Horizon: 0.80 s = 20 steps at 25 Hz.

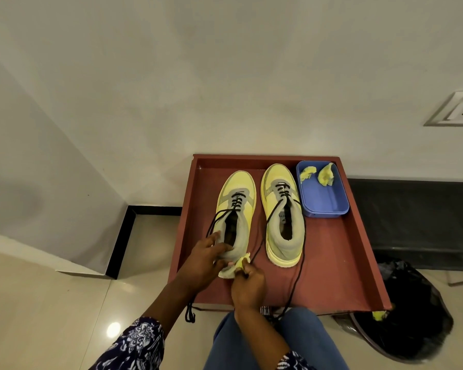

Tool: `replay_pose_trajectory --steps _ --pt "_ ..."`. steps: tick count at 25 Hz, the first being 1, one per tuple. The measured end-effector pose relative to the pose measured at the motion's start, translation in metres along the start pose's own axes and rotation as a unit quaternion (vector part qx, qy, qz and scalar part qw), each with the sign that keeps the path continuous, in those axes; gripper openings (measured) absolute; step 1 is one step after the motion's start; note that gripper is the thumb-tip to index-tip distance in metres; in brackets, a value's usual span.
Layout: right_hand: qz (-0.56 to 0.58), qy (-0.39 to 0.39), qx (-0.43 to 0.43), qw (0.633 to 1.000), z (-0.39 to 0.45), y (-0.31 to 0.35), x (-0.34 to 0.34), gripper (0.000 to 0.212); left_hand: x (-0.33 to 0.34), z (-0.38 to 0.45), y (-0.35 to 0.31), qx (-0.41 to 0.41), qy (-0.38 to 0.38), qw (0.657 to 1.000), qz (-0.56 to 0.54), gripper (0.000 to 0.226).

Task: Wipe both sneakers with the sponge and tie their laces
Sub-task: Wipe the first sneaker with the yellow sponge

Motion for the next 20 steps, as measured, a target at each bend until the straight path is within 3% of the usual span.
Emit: replay_pose_trajectory --steps 3,5,9,11,16,20 --pt "-0.037 -0.018 -0.023 0.999 0.017 0.023 -0.007 0.031 0.002 -0.001 0.002 -0.001 0.007 1.000 0.012 0.068" --pt "-0.039 -0.009 -0.052 0.998 0.027 0.040 -0.009 0.037 0.001 -0.002 0.000 -0.002 0.007 1.000 0.020 0.069" --pt "-0.087 -0.020 -0.093 0.992 0.024 0.036 -0.005 0.037 0.002 -0.002 -0.003 -0.015 0.002 1.000 0.010 0.053" --pt "-0.114 -0.025 -0.109 0.987 0.005 0.022 -0.001 0.032 0.003 -0.002 -0.002 -0.018 -0.001 1.000 -0.006 0.058" --pt "-0.044 -0.014 -0.063 0.997 -0.018 0.003 0.003 0.014 0.004 -0.001 0.000 -0.022 -0.009 1.000 -0.019 0.033" --pt "-0.038 -0.036 -0.025 0.998 -0.005 -0.001 0.006 0.023 0.003 -0.002 -0.001 -0.022 0.005 0.999 -0.039 0.062"
Point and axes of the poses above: each hand's wrist, its own z-axis towards the middle knuckle, its own x-axis out of the palm, y = z × x, the point moved 4 cm from there along z, towards the middle knuckle, and after that the axes turned 2 degrees about y, right-handed, at the moved point
